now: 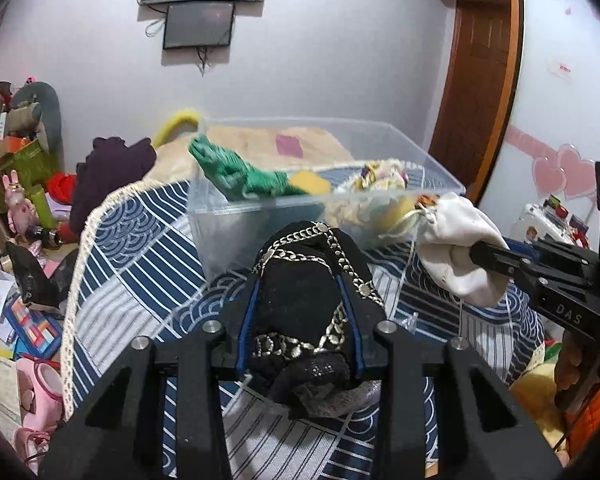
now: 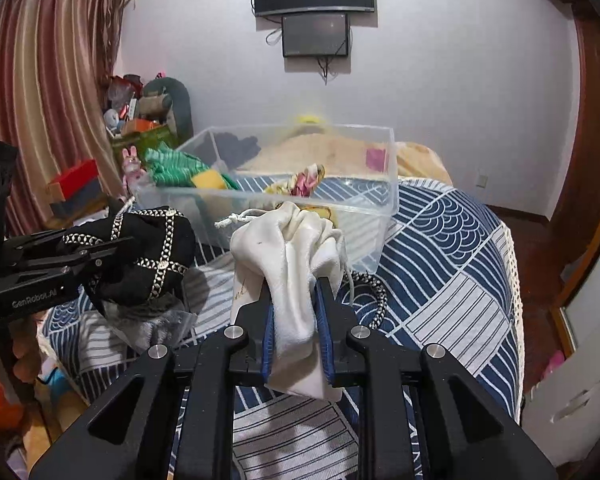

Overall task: Organize soft objects
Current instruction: 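Grasp the black chain bag with the left tool while the right grasps the white pouch, then lower the black bag into the box with the left tool while the right drops the pouch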

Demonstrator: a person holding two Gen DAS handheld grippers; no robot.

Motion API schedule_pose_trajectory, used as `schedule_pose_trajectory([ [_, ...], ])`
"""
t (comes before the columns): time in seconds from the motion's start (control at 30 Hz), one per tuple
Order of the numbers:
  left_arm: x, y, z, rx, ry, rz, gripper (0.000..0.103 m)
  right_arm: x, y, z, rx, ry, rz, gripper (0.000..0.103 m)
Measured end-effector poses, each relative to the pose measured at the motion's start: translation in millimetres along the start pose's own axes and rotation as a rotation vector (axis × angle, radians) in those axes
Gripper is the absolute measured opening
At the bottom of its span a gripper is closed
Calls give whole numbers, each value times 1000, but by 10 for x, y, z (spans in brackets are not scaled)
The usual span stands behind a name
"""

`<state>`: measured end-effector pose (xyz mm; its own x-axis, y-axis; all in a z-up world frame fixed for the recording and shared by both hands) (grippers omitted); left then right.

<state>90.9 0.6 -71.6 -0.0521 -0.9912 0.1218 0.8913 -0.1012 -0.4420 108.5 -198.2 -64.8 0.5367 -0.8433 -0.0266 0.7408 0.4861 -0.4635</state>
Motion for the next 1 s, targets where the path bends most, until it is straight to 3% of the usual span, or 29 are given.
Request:
schedule_pose_trajectory([
  [0.2, -10, -189, 133, 62, -7, 14, 22, 11, -136, 105, 55, 13, 1, 17],
  [0.57, -33, -462, 487, 192, -18, 19, 22, 126, -319, 334, 149, 52, -10, 17],
  [1.0, -55, -263, 934, 274, -4, 56, 22, 194, -272, 795, 251, 17, -83, 17],
])
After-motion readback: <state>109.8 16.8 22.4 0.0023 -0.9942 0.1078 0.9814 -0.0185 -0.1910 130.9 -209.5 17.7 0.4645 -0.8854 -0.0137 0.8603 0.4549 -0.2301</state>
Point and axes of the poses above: each gripper's, at about its wrist camera, not at the fingertips, and y roughly the way its jaws point, x to its right, z to its top, the point moved 2 cm from there along y, roughly the way its jaws point, and after that the axes turned 7 degrees about x, right-handed, at the moved point
